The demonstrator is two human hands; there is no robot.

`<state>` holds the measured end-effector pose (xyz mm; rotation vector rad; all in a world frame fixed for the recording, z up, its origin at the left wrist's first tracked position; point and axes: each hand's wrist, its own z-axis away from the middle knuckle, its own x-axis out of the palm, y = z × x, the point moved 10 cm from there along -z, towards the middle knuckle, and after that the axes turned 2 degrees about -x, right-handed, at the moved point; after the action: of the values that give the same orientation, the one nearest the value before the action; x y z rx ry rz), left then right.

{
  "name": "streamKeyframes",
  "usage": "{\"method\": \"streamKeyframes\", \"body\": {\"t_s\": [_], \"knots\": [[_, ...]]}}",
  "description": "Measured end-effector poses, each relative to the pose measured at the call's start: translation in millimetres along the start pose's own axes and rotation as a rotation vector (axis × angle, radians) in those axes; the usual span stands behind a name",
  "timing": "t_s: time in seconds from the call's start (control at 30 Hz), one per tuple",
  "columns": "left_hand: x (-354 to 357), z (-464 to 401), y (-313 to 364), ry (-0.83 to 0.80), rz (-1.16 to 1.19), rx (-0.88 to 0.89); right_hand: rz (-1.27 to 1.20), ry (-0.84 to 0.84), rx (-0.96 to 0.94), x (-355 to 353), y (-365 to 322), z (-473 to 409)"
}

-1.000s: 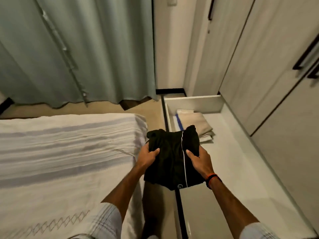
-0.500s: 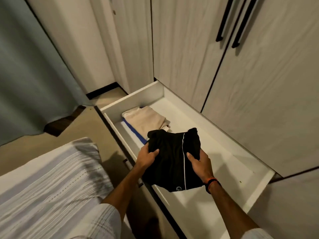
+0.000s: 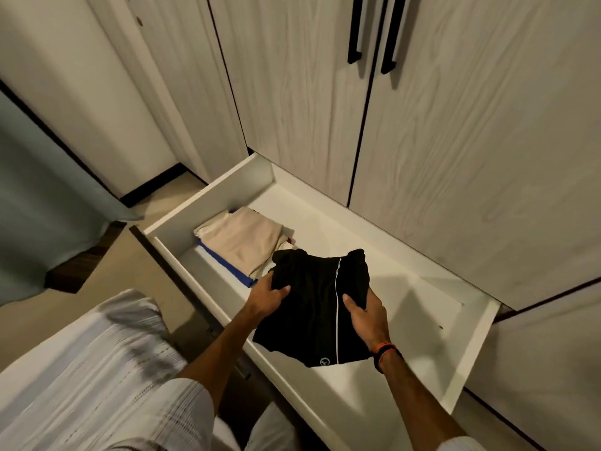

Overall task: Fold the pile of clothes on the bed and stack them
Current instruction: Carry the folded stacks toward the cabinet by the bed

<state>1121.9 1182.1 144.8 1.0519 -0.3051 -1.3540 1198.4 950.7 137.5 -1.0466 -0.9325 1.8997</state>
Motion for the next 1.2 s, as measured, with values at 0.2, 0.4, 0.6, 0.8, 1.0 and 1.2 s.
{"method": "streamKeyframes", "body": {"t_s": [0.2,0.4,0.6,0.8,1.0,1.2], "knots": [[10,-66,-4,-0.086,-0.120,-0.038,-0.024,0.043,0.083,15,21,-45],[31,-157,-17,-0.223,-0.299,-0.050,-0.056,0.127,0.228,37,56,-96],[46,-242,-12,-0.291,-0.386,0.000,-0.098,0.226,0.297,52,74,-151],[59,-304,20,-0.302,-0.327,0.062,-0.158,0.370,0.278,46,76,-200],[60,-345,24,-0.195,-0.770,0.134,0.024,0.346,0.429,45,98,-222],[106,-314,1,-0.325,-1.016,0.364,0.648,0.041,0.242,88,89,-229]]}}
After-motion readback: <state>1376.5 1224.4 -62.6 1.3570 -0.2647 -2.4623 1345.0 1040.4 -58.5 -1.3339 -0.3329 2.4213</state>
